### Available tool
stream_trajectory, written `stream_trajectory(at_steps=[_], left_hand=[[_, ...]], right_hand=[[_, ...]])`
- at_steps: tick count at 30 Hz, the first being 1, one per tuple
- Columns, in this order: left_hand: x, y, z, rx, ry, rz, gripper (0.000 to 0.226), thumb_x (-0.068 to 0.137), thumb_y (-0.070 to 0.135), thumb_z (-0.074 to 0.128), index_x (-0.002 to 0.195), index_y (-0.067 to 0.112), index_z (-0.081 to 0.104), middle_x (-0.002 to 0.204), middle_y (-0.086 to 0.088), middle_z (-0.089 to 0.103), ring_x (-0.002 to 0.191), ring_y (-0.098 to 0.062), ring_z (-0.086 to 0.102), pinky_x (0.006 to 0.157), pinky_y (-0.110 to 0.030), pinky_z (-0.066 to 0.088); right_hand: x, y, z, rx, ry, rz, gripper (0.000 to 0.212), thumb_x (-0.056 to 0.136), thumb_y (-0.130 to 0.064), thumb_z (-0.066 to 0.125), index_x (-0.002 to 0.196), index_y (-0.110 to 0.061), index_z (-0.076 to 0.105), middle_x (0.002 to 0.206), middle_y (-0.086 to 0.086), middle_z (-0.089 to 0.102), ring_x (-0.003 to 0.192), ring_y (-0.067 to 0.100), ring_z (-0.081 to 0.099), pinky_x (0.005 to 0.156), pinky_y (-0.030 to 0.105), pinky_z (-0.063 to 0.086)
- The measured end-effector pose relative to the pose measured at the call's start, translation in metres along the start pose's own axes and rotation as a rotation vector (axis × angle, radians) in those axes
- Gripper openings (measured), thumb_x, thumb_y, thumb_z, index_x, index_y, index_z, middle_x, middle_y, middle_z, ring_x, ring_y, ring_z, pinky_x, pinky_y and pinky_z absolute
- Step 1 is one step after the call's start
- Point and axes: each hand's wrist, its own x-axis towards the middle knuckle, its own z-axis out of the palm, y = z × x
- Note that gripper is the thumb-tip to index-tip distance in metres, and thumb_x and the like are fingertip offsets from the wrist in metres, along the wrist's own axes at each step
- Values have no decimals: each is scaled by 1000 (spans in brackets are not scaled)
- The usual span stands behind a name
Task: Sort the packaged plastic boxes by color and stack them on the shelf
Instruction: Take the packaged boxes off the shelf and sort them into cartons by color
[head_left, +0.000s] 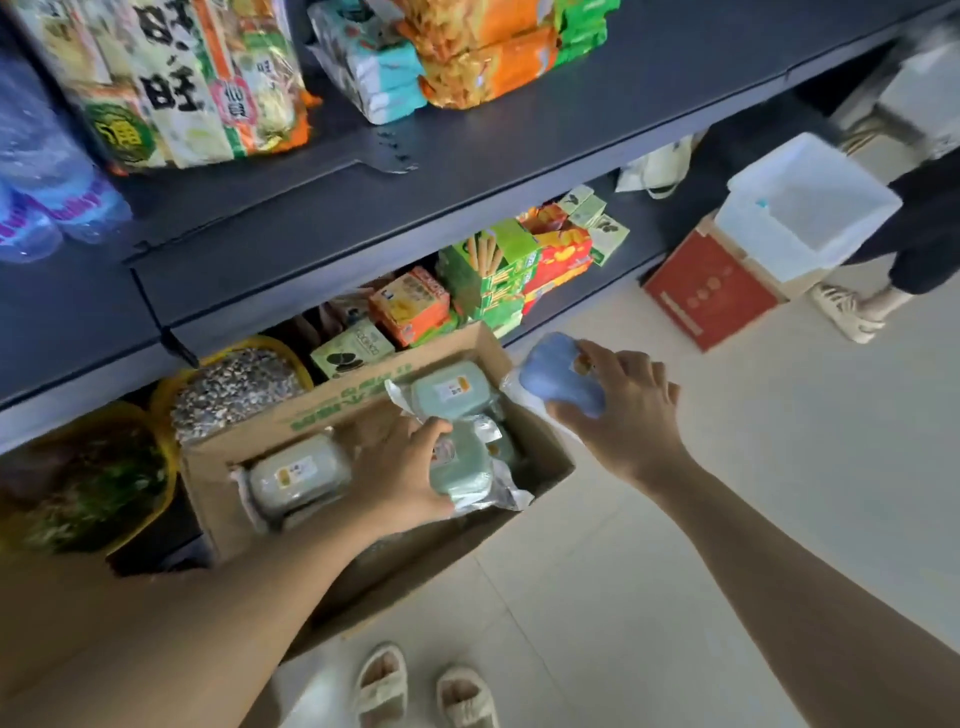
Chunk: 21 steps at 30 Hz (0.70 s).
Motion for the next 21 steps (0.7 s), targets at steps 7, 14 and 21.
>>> stream_trajectory(at_steps=[7,14,21], left_hand=[[79,-4,97,31,56,-4,77,69,47,73,132,25,37,129,1,45,121,-21,42,89,-37,44],[130,-11,156,23,220,53,76,58,39,85,119,9,51,115,-13,54,107,-33,50,81,-48,50],[144,-15,179,176,143,0,85,67,32,83,137,15,37,130,-15,40,123,-33,38,89,-47,47]], right_hand=[[29,44,80,44,-12,68,63,77,-52,66,133,-30,46,125,6,49,113,30,42,89,35,29],[48,75,123,68,-4,53,70,68,-64,51,130,-31,47,126,7,51,113,32,44,88,38,33],[54,82,134,87,-28,-21,67,74,-58,65,132,-30,45,128,8,50,114,33,43,90,40,33]])
